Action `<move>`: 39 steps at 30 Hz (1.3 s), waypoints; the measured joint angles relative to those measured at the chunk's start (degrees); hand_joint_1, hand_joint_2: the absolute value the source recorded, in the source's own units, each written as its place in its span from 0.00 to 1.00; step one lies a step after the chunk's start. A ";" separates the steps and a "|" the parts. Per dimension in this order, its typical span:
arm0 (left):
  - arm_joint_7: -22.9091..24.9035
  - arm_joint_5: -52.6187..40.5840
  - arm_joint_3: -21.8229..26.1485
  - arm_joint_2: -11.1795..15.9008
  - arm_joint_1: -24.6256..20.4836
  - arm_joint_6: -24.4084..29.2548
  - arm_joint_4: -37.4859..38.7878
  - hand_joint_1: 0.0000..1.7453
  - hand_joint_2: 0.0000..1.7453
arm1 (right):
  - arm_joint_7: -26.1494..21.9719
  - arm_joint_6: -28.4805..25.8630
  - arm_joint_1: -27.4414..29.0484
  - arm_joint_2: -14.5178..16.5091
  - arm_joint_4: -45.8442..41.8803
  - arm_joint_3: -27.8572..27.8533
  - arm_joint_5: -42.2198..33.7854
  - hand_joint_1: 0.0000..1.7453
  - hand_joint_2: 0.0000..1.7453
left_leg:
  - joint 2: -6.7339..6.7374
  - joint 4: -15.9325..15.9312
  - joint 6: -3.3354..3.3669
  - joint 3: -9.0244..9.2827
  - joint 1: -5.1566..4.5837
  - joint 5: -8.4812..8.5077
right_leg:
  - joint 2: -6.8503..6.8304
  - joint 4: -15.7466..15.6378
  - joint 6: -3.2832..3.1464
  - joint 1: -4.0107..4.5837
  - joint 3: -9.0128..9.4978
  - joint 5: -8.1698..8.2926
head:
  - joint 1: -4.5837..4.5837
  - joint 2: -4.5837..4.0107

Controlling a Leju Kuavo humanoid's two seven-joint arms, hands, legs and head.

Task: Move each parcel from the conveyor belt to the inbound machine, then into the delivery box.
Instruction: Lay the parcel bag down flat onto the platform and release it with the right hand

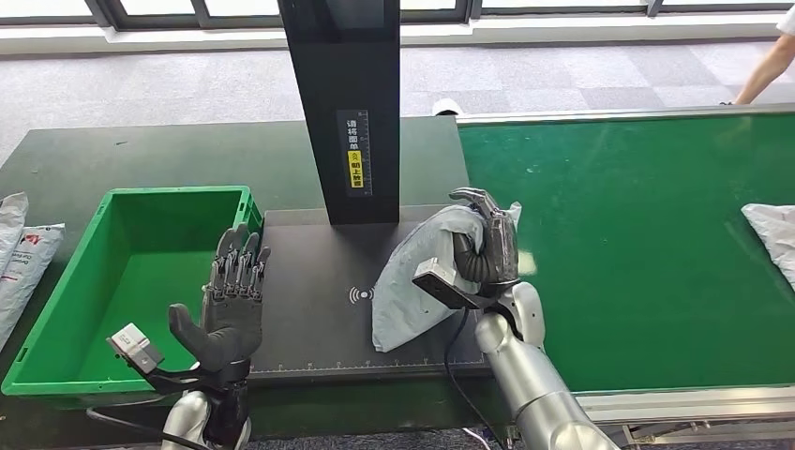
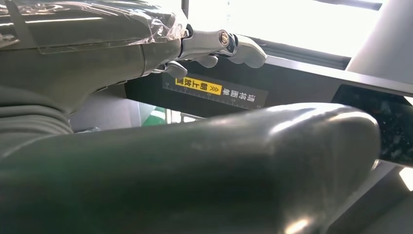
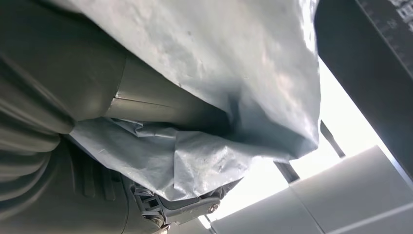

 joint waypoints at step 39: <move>3.19 0.67 -1.44 -0.22 0.29 5.88 0.61 0.00 0.00 | 7.49 17.09 -8.70 7.06 13.60 8.54 -6.70 0.00 1.00 | -0.02 0.01 -0.09 -0.03 0.02 0.06 | 0.00 0.07 -0.06 0.02 -0.11 0.03 | 0.00 0.00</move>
